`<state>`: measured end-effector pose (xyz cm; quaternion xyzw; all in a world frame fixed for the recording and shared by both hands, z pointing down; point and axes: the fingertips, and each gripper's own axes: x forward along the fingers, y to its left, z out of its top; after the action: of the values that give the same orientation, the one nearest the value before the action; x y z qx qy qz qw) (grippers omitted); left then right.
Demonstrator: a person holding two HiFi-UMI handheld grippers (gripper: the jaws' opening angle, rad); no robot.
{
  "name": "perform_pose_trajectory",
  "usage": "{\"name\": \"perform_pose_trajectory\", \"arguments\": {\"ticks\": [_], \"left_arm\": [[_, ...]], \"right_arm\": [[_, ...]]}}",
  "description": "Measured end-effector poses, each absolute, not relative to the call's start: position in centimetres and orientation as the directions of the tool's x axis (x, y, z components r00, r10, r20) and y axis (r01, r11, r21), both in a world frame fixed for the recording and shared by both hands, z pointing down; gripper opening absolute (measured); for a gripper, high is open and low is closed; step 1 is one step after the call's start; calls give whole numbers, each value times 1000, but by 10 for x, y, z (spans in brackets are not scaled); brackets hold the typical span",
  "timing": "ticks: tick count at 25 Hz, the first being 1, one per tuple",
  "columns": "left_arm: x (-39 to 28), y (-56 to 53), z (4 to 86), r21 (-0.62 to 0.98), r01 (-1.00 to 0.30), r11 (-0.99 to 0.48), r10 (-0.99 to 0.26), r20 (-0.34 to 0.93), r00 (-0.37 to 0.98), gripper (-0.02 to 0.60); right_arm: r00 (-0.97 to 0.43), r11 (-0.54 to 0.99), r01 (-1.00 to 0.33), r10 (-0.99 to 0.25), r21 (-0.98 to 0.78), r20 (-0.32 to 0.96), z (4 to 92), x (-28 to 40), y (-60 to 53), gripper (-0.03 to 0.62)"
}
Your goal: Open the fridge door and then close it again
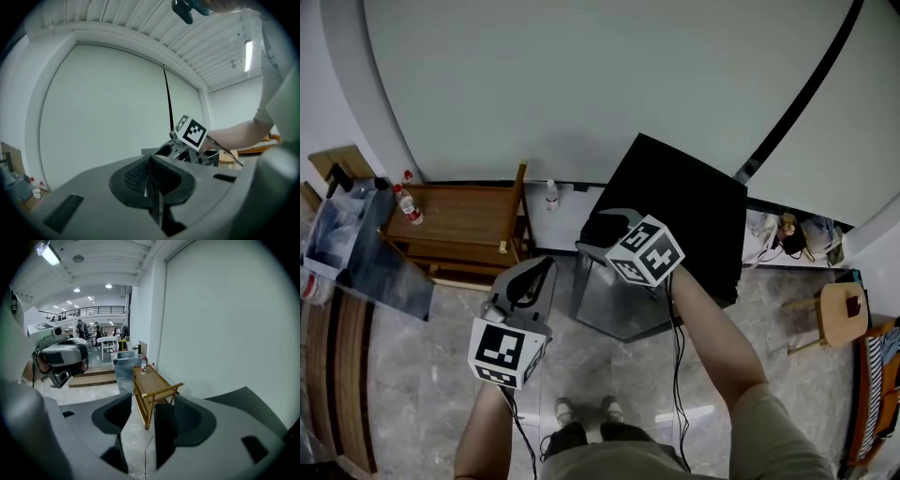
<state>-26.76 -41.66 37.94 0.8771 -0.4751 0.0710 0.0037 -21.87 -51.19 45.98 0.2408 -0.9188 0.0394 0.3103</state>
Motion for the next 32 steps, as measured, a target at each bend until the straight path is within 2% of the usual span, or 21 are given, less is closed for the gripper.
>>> {"name": "perform_pose_trajectory", "arguments": {"ticks": [18, 20, 24, 32], "left_arm": [[-271, -425, 404, 11, -845, -535, -834, 148, 531, 8], [-272, -426, 405, 10, -844, -536, -834, 150, 531, 8], [-274, -427, 406, 9, -844, -536, -834, 154, 530, 8], [-273, -423, 413, 24, -841, -540, -828, 161, 537, 8]], "right_arm": [[-505, 878, -441, -413, 185, 758, 502, -218, -530, 241], [-501, 876, -446, -414, 183, 760, 501, -218, -532, 230], [-483, 866, -457, -432, 201, 762, 500, -216, -536, 158], [-463, 854, -455, -469, 253, 752, 501, -216, -536, 156]]}}
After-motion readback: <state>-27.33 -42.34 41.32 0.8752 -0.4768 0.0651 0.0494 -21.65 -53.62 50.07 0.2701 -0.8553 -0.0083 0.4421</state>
